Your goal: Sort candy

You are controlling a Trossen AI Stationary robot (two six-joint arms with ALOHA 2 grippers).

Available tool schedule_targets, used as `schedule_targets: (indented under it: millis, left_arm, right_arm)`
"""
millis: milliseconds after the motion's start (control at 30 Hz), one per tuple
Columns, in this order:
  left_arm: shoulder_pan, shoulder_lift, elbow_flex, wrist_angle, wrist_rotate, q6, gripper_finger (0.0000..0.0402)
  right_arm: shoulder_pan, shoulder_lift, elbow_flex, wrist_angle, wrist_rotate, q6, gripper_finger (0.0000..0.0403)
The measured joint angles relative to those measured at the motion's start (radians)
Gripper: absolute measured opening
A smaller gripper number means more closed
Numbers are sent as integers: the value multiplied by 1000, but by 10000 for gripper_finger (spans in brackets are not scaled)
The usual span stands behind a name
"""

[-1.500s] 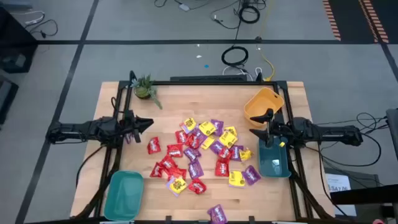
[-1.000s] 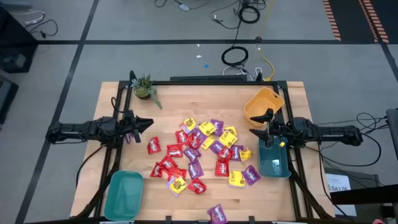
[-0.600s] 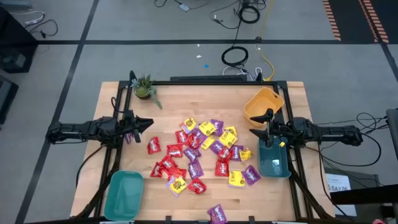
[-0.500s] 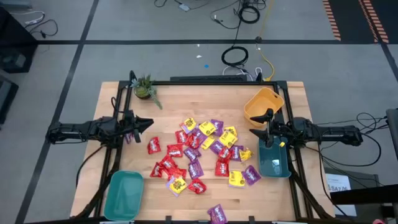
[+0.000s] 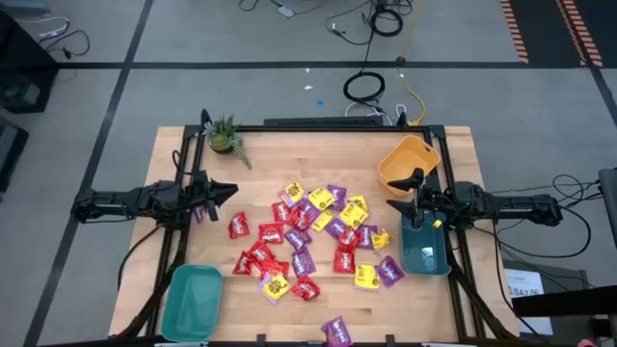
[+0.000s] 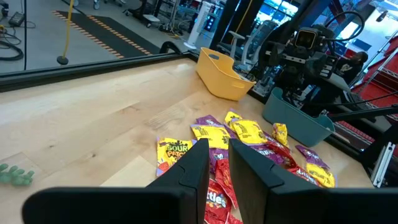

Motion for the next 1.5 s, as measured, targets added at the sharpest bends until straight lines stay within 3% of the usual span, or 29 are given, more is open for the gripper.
schedule_targets:
  millis: [1100,1500]
  left_arm:
    - [0,0,0,0,0,0,70]
    - [0,0,0,0,0,0,70]
  right_arm:
    - [0,0,0,14,-1,1,304]
    - [-1,60,54,129,293,-150,304]
